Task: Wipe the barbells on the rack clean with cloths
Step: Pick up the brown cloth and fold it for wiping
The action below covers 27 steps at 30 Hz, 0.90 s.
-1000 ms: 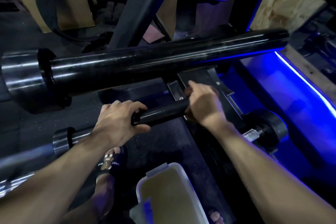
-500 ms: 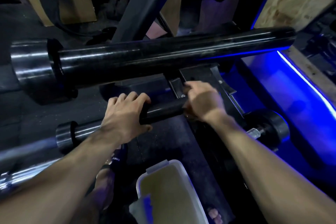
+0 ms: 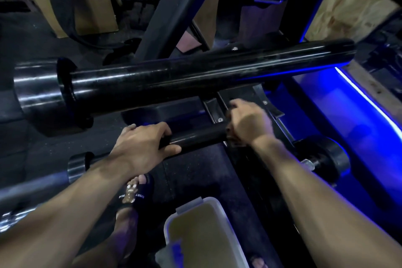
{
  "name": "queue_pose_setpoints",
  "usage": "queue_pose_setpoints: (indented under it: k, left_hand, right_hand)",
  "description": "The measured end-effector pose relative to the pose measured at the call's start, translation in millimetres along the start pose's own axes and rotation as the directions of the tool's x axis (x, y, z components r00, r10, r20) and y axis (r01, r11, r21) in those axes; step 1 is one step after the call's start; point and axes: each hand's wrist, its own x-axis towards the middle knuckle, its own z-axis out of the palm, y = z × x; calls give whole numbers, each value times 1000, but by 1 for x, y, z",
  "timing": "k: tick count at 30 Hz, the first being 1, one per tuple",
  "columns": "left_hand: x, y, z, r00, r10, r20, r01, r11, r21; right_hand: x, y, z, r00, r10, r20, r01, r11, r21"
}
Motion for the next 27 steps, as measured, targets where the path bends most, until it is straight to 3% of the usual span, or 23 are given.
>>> queue_pose_setpoints:
  k: [2, 4, 7, 9, 11, 13, 15, 18, 19, 21, 24, 26, 27]
  left_hand:
    - [3, -2, 2, 999, 36, -21, -36, 999, 9]
    - [6, -2, 5, 998, 48, -37, -47, 999, 19]
    - [8, 3, 6, 996, 53, -72, -48, 997, 62]
    - [7, 4, 8, 997, 58, -43, -53, 992, 116]
    - [6, 3, 8, 999, 34, 25, -37, 990, 138]
    - [4, -2, 5, 994, -15, 111, 6, 997, 82]
    - [4, -10, 4, 989, -23, 147, 16, 999, 44]
    - [5, -13, 4, 995, 8, 102, -15, 998, 68]
    - [6, -14, 5, 996, 10, 92, -17, 997, 73]
    - [5, -13, 2, 996, 7, 91, -12, 998, 54]
    - [1, -13, -2, 996, 2, 88, -3, 1000, 13]
    - [0, -16, -2, 997, 16, 72, -15, 1000, -8]
    - [-1, -18, -2, 998, 17, 68, -16, 1000, -17]
  right_hand:
    - [5, 15, -1, 987, 147, -69, -142, 986, 83]
    - [-3, -9, 3, 987, 102, -128, -101, 995, 10]
    - [-36, -62, 30, 956, -277, -96, 271, 960, -74]
    - [-44, -71, 34, 912, -410, -25, 410, 912, -12]
    - [-31, -49, 25, 936, -335, -109, 344, 936, 72]
    - [-11, -19, 13, 975, -142, -170, 164, 979, 124]
    - [4, 1, 2, 991, 96, -91, -78, 981, 180]
    - [7, -11, 6, 971, 228, -73, -214, 963, 166]
    - [1, -26, 9, 976, 197, -96, -186, 976, 116]
    - [-23, -61, 20, 991, -1, -133, 6, 999, 40]
    - [-49, -75, 31, 955, -246, -164, 273, 947, 167]
    - [-32, -48, 27, 964, -222, -145, 248, 949, 194]
    - [-20, -31, 21, 985, -132, -111, 153, 968, 200]
